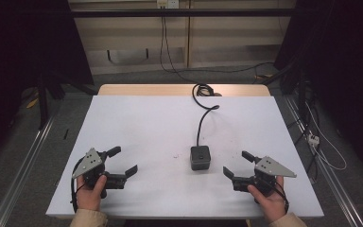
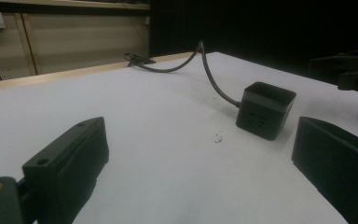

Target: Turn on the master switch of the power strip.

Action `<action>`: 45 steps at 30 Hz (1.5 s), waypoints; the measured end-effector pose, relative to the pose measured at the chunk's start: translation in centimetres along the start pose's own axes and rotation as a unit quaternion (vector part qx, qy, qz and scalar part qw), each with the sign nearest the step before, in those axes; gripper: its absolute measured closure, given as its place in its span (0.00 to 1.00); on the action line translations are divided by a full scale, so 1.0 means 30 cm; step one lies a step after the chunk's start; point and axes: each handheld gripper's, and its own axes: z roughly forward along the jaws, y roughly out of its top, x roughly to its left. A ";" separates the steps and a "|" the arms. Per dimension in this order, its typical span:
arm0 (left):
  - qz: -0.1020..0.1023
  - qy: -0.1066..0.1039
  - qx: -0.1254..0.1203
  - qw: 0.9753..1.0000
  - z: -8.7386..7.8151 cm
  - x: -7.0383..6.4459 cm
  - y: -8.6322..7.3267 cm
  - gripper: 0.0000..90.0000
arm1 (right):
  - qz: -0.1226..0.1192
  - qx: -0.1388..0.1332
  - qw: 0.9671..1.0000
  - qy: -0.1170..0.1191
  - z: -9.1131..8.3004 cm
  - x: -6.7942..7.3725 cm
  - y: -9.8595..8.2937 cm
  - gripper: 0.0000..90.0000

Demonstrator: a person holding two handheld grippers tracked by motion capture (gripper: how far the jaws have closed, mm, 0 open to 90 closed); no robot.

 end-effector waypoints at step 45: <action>0.002 -0.006 0.003 1.000 0.005 -0.001 -0.003 0.04 | -0.001 0.009 1.000 0.012 0.092 0.031 0.052 0.18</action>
